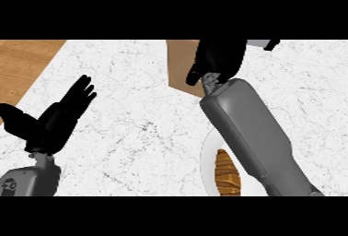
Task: Pick the cupcake from the plate and place it in the cardboard box
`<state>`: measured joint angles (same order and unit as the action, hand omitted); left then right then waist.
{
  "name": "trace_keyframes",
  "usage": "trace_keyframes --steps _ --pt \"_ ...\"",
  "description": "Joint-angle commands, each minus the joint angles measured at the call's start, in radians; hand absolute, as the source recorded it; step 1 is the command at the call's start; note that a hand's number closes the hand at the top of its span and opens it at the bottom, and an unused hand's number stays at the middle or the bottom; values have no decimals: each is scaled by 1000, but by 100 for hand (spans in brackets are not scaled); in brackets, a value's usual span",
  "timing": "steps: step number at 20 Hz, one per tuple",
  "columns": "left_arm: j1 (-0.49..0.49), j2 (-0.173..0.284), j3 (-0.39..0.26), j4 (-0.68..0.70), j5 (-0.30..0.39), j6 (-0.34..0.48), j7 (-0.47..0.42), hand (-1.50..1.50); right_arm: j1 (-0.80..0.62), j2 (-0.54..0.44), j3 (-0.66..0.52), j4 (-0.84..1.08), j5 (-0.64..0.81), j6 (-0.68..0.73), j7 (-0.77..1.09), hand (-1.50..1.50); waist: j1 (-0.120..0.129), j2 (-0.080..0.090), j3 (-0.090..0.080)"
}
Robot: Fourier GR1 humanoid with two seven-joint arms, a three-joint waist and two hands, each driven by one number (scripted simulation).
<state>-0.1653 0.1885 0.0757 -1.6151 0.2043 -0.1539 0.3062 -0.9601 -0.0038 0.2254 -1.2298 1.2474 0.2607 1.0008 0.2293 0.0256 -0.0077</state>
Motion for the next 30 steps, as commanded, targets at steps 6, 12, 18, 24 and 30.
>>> trace_keyframes --steps 6,12,18,24,30 --pt "-34 -12 -12 33 -20 16 3 0 -298 3 3 172 91 -87 351 150 -4 4 -3" --pt "-46 2 7 44 -20 18 -3 0 -425 3 -35 317 113 -105 423 150 -30 4 -1" --pt "-29 -1 20 46 -19 26 -14 0 -480 3 -49 466 66 -127 432 150 -47 4 0" --pt "-34 24 38 30 -11 25 16 0 -503 3 -16 572 26 -233 408 150 -64 0 2" --pt "0 0 29 36 -9 19 -16 0 -454 3 -8 631 -23 -363 395 150 -66 5 3"
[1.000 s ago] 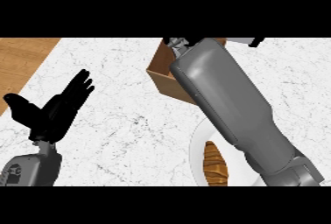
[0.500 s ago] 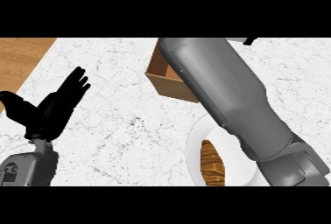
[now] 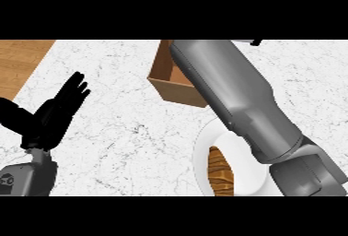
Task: Pick the cupcake from the plate and place it in the cardboard box
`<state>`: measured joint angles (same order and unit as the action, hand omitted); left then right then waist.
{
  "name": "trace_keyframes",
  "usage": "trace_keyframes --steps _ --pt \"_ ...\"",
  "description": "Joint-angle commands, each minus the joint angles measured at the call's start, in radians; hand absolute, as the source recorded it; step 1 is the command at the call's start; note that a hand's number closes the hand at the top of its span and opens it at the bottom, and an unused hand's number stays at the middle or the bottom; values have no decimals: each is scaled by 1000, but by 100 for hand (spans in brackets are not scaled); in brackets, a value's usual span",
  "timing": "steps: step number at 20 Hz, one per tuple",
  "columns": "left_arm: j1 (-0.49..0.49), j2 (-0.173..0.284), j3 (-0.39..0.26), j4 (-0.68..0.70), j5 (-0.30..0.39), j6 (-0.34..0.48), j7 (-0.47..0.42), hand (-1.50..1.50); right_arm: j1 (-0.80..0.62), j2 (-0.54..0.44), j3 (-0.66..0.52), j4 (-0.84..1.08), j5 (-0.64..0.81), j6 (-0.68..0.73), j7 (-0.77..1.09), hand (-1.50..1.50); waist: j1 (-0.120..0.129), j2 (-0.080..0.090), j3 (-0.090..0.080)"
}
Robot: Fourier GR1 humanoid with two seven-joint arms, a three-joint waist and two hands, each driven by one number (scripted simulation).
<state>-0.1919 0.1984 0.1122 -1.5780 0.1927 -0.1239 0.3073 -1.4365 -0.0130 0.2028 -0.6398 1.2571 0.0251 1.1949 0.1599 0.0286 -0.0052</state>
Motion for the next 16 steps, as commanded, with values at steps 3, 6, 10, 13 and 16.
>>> trace_keyframes --steps 3,6,10,13,16 --pt "-4 18 20 -16 4 9 22 0 70 12 13 61 -76 -186 160 150 -21 -3 3" --pt "-3 -3 11 16 8 -2 -13 0 102 12 -45 75 -168 -217 157 150 -12 6 2" --pt "37 3 19 10 1 -4 -29 0 167 12 -75 103 -206 -285 183 -150 -29 -2 3" --pt "11 -26 -22 -4 -12 13 6 0 193 12 -8 109 -285 -321 134 -150 -19 -6 4" --pt "45 0 18 1 11 -9 -18 0 214 12 44 77 -291 -433 95 -150 -22 -9 3"
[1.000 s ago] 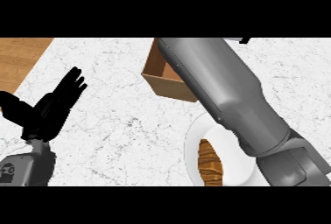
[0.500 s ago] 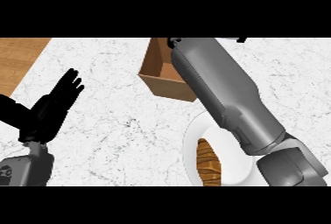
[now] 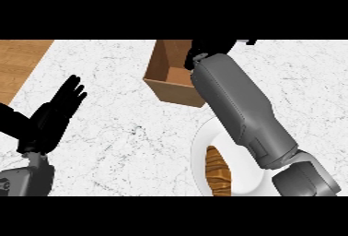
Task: Pick the cupcake from the plate and place it in the cardboard box
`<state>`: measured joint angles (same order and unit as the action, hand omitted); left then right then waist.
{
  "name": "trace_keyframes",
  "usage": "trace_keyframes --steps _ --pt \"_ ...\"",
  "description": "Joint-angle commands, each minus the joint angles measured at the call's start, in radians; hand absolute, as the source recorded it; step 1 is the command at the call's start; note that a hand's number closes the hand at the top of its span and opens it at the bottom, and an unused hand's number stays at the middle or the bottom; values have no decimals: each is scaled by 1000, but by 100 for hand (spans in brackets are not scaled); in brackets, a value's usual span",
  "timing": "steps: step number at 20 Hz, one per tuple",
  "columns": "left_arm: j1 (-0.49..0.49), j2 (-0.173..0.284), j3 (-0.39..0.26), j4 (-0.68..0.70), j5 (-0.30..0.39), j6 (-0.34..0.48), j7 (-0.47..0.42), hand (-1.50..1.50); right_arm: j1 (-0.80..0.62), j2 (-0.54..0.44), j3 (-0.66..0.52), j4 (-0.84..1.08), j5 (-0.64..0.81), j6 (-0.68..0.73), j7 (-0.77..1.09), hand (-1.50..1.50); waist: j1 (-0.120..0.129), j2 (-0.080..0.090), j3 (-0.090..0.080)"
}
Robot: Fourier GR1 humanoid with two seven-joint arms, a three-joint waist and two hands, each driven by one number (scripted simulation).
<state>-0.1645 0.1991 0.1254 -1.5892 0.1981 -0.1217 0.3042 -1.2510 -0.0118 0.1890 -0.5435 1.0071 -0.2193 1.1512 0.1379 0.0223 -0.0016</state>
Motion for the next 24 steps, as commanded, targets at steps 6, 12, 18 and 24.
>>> trace_keyframes --steps 6,12,18,24 --pt "27 9 25 16 -12 9 -33 0 6 11 29 -108 66 -460 140 -150 -46 -13 1" --pt "29 -2 34 24 0 21 -20 0 37 11 15 -185 129 -652 195 -150 -75 -24 0" --pt "68 12 67 -14 13 27 -19 0 121 11 10 -280 177 -728 232 -150 -107 -39 1" --pt "97 24 71 -47 17 23 10 0 295 11 127 -467 208 -704 276 -150 -131 -45 1"
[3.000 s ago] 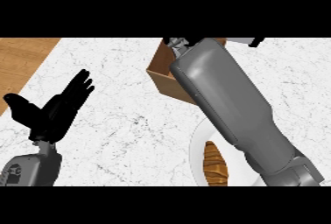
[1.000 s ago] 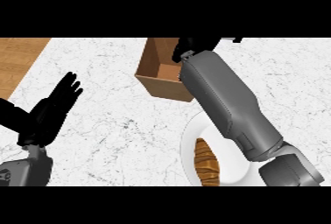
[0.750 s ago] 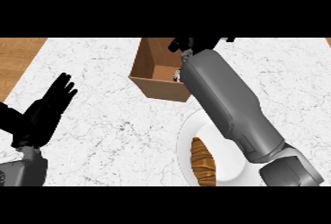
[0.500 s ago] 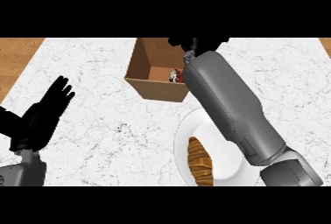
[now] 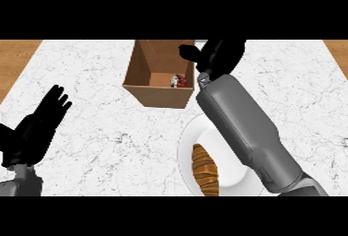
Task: Pick the cupcake from the plate and place it in the cardboard box
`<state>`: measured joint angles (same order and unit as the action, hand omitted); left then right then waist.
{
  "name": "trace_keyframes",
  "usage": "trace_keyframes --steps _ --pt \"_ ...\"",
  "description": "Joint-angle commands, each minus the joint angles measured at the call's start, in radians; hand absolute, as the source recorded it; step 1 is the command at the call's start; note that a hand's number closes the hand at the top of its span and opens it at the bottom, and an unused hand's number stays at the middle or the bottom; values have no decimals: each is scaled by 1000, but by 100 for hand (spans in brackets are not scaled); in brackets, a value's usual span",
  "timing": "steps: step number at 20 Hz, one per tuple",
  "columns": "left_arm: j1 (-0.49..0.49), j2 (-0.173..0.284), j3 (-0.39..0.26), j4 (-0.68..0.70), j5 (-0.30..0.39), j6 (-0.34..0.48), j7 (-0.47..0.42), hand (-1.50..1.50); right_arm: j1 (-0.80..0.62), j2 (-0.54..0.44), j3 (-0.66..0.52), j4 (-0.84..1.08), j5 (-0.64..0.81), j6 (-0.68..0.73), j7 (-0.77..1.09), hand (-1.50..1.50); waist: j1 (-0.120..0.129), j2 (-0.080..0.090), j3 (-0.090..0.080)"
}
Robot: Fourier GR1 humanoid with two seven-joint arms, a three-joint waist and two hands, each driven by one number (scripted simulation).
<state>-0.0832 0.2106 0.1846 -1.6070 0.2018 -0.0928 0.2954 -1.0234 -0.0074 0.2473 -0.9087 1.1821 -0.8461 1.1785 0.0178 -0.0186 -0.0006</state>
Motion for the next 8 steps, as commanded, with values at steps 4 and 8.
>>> trace_keyframes --steps 4,8 --pt "-6 20 30 -29 24 6 38 0 178 7 138 -254 74 -59 287 -150 -26 -1 0" --pt "65 30 43 -66 59 -44 19 0 283 7 173 -378 153 -6 309 -150 -18 1 0"
